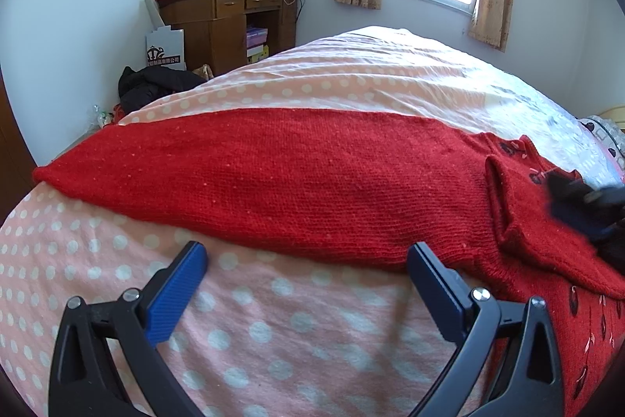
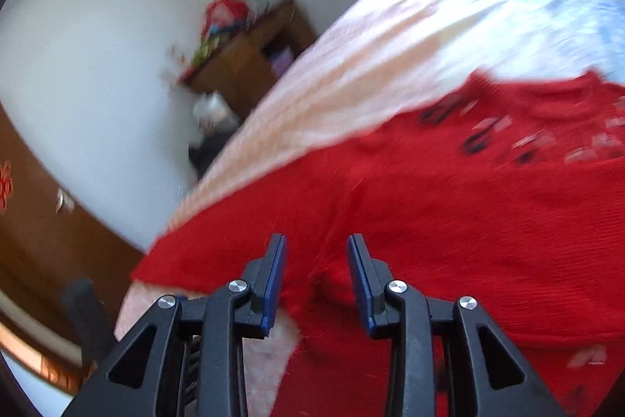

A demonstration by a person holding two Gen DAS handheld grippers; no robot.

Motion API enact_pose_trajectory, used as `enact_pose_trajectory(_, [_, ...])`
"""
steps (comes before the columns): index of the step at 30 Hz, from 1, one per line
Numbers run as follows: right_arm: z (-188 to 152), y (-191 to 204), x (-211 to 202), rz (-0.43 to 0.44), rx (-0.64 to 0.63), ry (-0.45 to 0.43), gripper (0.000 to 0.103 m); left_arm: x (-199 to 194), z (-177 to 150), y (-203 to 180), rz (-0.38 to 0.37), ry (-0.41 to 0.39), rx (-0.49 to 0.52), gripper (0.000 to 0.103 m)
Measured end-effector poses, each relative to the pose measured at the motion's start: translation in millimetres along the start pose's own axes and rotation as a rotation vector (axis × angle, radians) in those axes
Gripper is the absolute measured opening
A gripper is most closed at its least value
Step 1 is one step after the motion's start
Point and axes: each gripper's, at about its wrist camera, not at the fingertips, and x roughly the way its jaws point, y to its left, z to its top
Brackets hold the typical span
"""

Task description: Fold small clothes

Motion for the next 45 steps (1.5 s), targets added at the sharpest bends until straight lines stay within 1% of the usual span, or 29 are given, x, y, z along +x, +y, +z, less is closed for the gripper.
enact_pose_trajectory(2, [8,-16,-24,-0.061,0.017,-0.074,0.034,0,0,0,0.000,0.000,0.000,0.103])
enact_pose_trajectory(4, [10,-40,-50,-0.152,0.034,-0.120,0.034,0,0,0,-0.001,0.000,0.000,0.103])
enact_pose_trajectory(6, [6,-55,-59,-0.213,0.027,-0.109,0.034,0,0,0,0.000,0.000,0.000,0.103])
enact_pose_trajectory(8, [-5,-68,-62,-0.275,-0.003,-0.084,0.034,1,0,0,0.002,0.002,0.001,0.103])
enact_pose_trajectory(10, [-17,-82,-56,-0.300,-0.001,-0.037,0.034,1,0,1,0.003,0.004,0.001,0.103])
enact_pose_trajectory(11, [-22,-87,-51,-0.302,0.002,-0.026,0.034,1,0,1,0.004,0.006,0.001,0.103])
enact_pose_trajectory(13, [-26,-81,-54,-0.322,-0.040,-0.062,0.037,1,0,3,0.006,0.011,-0.002,0.103])
enact_pose_trajectory(15, [-29,-74,-48,-0.341,-0.076,-0.049,0.047,-2,1,7,0.001,0.015,-0.017,0.103])
enact_pose_trajectory(18, [-33,-67,-44,-0.334,-0.118,-0.043,0.056,-14,7,22,0.014,0.011,-0.075,0.103])
enact_pose_trajectory(20, [-33,-69,-43,-0.318,-0.113,-0.046,0.056,-28,13,44,0.029,-0.025,-0.135,0.103])
enact_pose_trajectory(22, [-32,-71,-44,-0.299,-0.098,-0.052,0.056,-45,23,82,0.088,-0.096,-0.228,0.103])
enact_pose_trajectory(23, [-32,-71,-43,-0.292,-0.093,-0.054,0.057,-48,25,93,0.103,-0.110,-0.258,0.103])
enact_pose_trajectory(24, [-31,-72,-42,-0.284,-0.090,-0.055,0.058,-49,32,117,0.106,-0.119,-0.316,0.103])
enact_pose_trajectory(27, [-31,-73,-42,-0.269,-0.084,-0.057,0.059,-37,46,161,0.106,-0.081,-0.437,0.101])
enact_pose_trajectory(28, [-31,-73,-42,-0.267,-0.083,-0.058,0.059,-29,49,178,0.097,-0.063,-0.487,0.095])
enact_pose_trajectory(29, [-31,-73,-42,-0.264,-0.081,-0.059,0.059,-21,50,188,0.088,-0.045,-0.523,0.087])
enact_pose_trajectory(30, [-31,-74,-43,-0.260,-0.078,-0.060,0.059,-8,49,200,0.071,-0.006,-0.581,0.082])
enact_pose_trajectory(31, [-31,-74,-43,-0.257,-0.075,-0.061,0.059,0,47,207,0.060,0.019,-0.618,0.077])
enact_pose_trajectory(32, [-31,-75,-43,-0.252,-0.071,-0.063,0.059,6,45,210,0.053,0.028,-0.646,0.077])
enact_pose_trajectory(34, [-32,-77,-43,-0.239,-0.062,-0.066,0.059,9,44,208,0.060,-0.018,-0.648,0.077])
enact_pose_trajectory(36, [-31,-79,-44,-0.228,-0.054,-0.069,0.059,17,45,205,0.048,-0.015,-0.651,0.075])
enact_pose_trajectory(37, [-31,-79,-44,-0.223,-0.049,-0.071,0.059,20,45,207,0.045,-0.017,-0.661,0.070])
enact_pose_trajectory(38, [-31,-80,-45,-0.216,-0.043,-0.074,0.059,23,45,206,0.048,-0.017,-0.667,0.059])
enact_pose_trajectory(39, [-31,-81,-45,-0.211,-0.039,-0.076,0.059,24,44,207,0.056,-0.013,-0.675,0.050])
enact_pose_trajectory(40, [-31,-81,-46,-0.207,-0.036,-0.078,0.059,29,44,210,0.062,-0.003,-0.680,0.027])
enact_pose_trajectory(41, [-31,-82,-46,-0.201,-0.031,-0.081,0.059,31,44,209,0.054,0.009,-0.686,0.010])
enact_pose_trajectory(42, [-31,-83,-46,-0.197,-0.029,-0.083,0.059,36,42,210,0.029,0.028,-0.703,0.012])
enact_pose_trajectory(44, [-31,-83,-47,-0.191,-0.023,-0.086,0.059,33,42,208,0.034,0.019,-0.697,0.011])
enact_pose_trajectory(45, [-31,-84,-47,-0.189,-0.022,-0.087,0.059,32,43,203,0.045,0.018,-0.679,0.011])
